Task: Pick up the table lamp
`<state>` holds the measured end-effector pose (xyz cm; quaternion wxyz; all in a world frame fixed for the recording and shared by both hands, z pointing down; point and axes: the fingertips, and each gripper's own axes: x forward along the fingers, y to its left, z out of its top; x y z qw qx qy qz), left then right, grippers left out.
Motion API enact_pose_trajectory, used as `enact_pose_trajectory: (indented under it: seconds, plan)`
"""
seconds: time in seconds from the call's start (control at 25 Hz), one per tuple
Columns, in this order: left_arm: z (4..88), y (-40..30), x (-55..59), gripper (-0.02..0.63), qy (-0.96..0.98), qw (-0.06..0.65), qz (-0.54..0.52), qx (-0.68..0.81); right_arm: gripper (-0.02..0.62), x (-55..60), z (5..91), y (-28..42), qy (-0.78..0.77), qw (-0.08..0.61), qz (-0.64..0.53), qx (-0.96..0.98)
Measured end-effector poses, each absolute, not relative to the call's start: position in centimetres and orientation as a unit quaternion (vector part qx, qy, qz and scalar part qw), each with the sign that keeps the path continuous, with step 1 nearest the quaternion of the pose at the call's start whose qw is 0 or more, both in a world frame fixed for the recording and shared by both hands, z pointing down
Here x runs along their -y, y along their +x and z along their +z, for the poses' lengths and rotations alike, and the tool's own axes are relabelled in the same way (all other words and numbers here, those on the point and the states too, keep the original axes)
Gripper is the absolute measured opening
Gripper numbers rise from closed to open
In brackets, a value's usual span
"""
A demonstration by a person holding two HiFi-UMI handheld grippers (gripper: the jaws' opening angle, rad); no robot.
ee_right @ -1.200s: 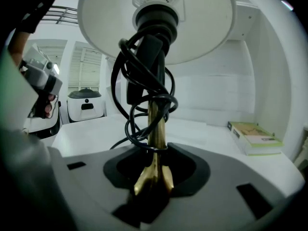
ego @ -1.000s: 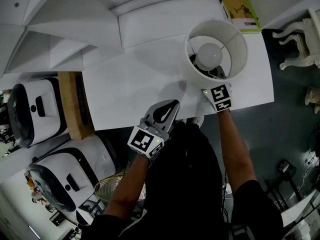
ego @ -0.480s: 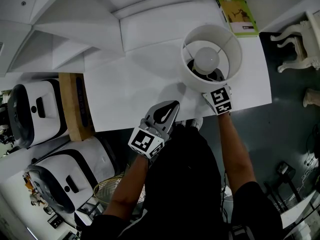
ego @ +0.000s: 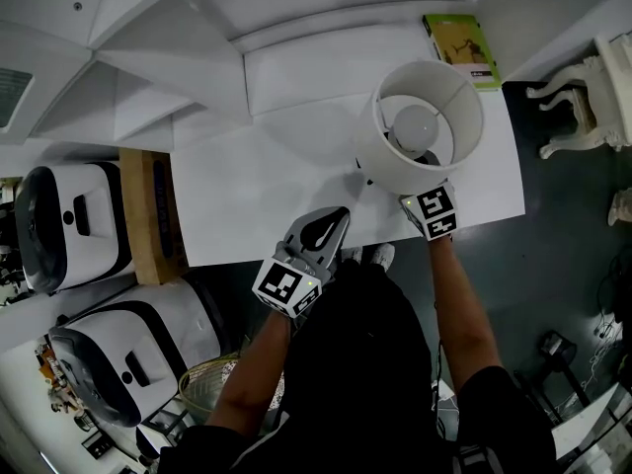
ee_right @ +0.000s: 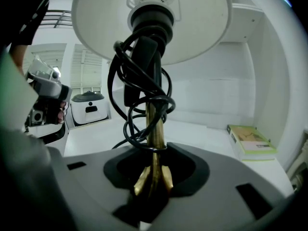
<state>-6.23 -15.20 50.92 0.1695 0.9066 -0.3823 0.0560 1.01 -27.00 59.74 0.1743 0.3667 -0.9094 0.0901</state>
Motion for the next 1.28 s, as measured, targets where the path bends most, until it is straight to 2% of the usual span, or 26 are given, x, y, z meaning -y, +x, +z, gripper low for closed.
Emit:
enact_pose_trajectory:
  seconds: [1.28]
  plan:
    - [46.7, -8.2, 16.5, 0.018, 0.902, 0.169, 0.045, 0.395, 0.137, 22.9, 49.2, 3.2, 0.369, 0.175, 0.086, 0.909]
